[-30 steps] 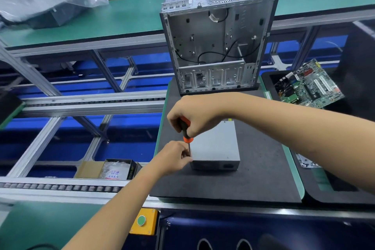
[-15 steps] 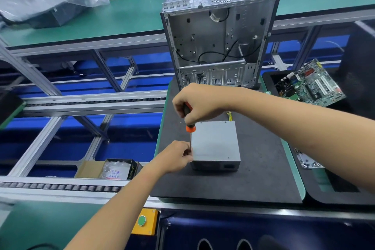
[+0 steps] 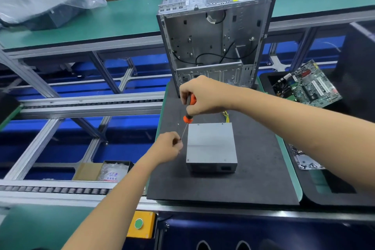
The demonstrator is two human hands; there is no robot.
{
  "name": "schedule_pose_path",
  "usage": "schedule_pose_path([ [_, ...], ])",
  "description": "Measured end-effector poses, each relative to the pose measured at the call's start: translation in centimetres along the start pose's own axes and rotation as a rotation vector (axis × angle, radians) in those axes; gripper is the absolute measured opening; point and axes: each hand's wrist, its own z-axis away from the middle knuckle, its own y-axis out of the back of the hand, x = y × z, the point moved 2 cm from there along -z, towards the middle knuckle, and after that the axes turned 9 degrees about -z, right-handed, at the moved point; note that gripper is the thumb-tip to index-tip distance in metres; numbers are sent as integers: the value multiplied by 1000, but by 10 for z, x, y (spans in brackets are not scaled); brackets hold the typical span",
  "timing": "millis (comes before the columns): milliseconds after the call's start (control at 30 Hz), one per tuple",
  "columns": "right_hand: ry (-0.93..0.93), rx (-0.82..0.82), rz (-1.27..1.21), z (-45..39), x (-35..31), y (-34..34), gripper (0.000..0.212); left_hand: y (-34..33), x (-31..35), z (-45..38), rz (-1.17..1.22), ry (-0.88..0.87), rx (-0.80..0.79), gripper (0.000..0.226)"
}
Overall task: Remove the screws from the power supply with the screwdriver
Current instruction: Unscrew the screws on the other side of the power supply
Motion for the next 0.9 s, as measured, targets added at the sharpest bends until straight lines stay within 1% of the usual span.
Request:
schedule_pose_path([
  [67,-36,33,-2,-1,7,0,24,8,-10,-5,123,83,25,10],
  [167,-126,69,-59,-3,18,-4,35,14,-19,-13,178,154,62,9],
  [267,-249,92,-214,-10,31,-14,34,12,-25,-21,273,229,131,11],
  [333,-304,75,-241,-16,38,-21,30,10,-26,-28,297,257,174,10],
  [400,-324,41,-227,-22,45,-26,28,6,-25,-36,287,278,199,9],
  [533,-333,37,-194,-36,56,-32,29,0,-27,-52,225,307,200,8],
  [667,-334,-23,-159,-51,63,-41,30,-5,-31,-67,166,303,202,14],
  [767,-332,-24,-149,-56,70,-52,28,-5,-35,-82,116,297,230,17],
  [900,-343,-28,-134,-57,83,-68,24,-5,-43,-101,55,284,234,10],
])
